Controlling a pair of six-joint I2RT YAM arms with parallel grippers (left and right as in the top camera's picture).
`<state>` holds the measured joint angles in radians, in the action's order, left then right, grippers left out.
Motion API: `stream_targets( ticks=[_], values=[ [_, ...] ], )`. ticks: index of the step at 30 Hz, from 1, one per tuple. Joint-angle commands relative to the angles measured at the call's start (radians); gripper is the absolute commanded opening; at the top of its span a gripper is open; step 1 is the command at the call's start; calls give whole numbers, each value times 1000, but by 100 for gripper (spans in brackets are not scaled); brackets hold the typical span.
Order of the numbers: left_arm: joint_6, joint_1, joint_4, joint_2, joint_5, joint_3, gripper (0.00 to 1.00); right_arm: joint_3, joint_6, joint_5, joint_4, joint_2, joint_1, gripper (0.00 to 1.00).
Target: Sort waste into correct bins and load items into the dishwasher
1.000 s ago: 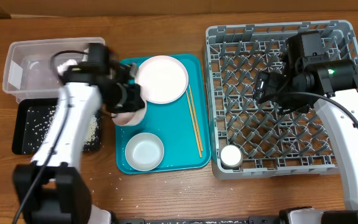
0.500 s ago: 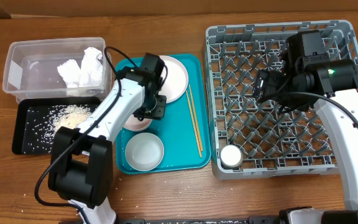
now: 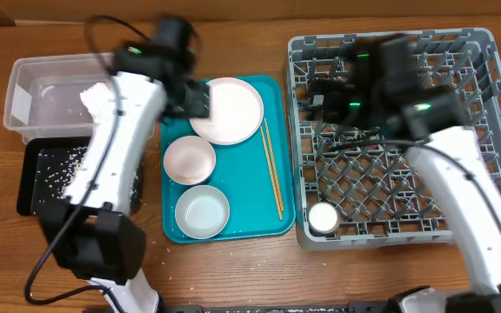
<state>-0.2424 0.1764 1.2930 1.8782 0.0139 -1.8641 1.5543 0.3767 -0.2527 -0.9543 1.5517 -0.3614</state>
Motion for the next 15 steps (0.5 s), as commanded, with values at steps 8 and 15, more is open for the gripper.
stream_targets(
  ticks=[8,15],
  values=[
    [48,-250,1,-4,2,-97,100,18,183,76,310,311,-307,80],
    [48,-297,1,-3,5,-97,100,18,224,64,362,494,-364,69]
  ],
)
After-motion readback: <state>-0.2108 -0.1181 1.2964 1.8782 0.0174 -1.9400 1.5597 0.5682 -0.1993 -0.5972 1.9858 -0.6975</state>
